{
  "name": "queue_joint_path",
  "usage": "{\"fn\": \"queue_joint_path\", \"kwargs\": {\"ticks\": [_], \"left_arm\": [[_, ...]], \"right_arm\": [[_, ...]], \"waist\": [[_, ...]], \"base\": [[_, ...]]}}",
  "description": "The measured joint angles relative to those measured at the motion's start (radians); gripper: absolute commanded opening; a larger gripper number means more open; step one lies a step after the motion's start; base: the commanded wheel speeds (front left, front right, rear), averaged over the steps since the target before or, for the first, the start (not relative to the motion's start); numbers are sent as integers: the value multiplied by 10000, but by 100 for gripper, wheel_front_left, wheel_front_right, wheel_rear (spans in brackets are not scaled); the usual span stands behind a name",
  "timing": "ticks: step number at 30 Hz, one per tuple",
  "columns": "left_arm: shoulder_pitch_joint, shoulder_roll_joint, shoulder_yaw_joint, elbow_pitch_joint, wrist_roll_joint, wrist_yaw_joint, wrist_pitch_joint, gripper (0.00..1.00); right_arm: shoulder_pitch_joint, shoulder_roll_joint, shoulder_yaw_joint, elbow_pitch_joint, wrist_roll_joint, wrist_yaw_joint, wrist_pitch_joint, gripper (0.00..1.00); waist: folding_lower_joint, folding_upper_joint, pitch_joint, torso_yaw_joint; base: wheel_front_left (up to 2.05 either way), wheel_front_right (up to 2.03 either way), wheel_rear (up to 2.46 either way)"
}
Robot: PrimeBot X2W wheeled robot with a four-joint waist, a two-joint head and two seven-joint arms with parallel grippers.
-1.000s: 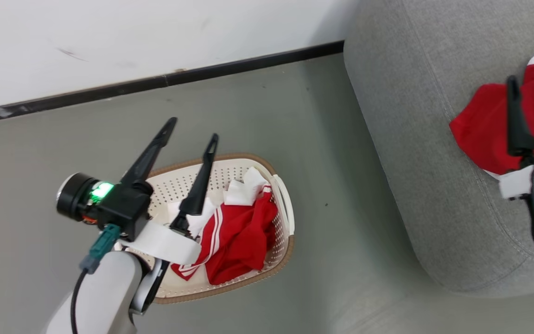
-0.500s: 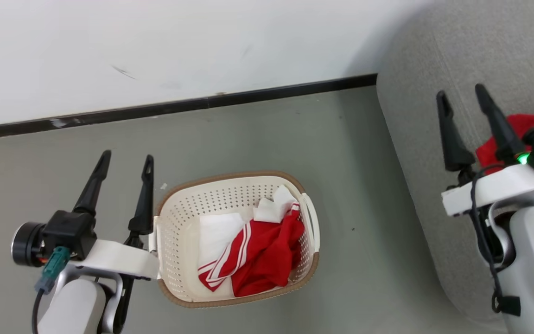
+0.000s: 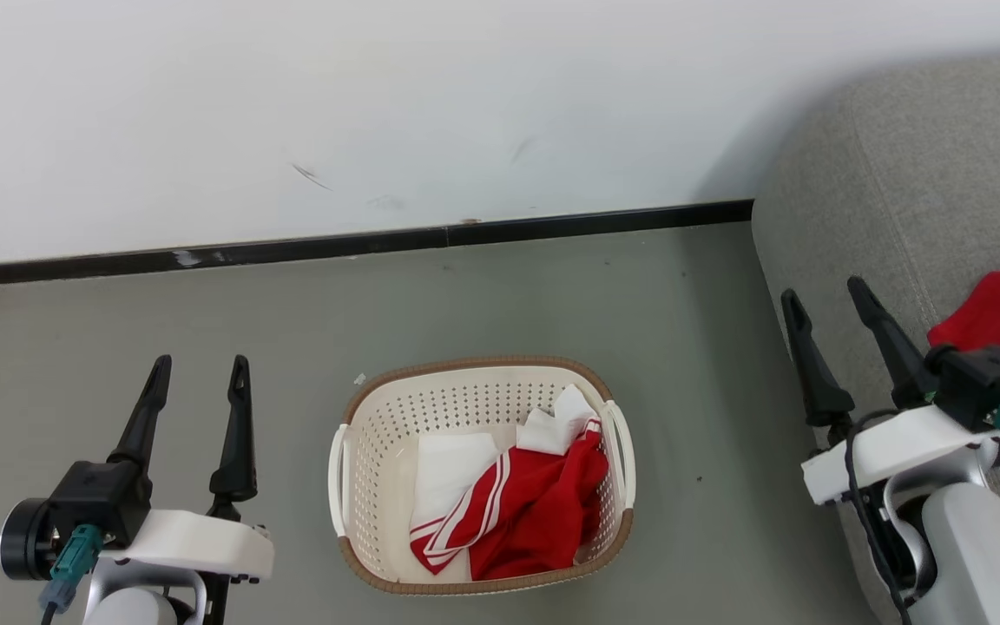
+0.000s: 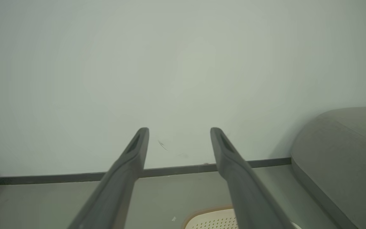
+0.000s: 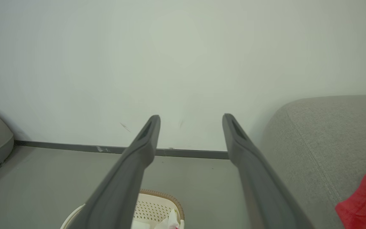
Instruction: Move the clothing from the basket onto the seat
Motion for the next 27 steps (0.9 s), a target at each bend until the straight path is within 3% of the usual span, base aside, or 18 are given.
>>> {"fn": "queue_joint_path", "kwargs": {"ticks": [27], "left_arm": [[1225,-163,221,380,29,-370,0,100]], "right_arm": [[2341,464,61,-297,-510,0,2,100]], "waist": [[0,0,-1379,495]], "base": [[0,0,0]]}}
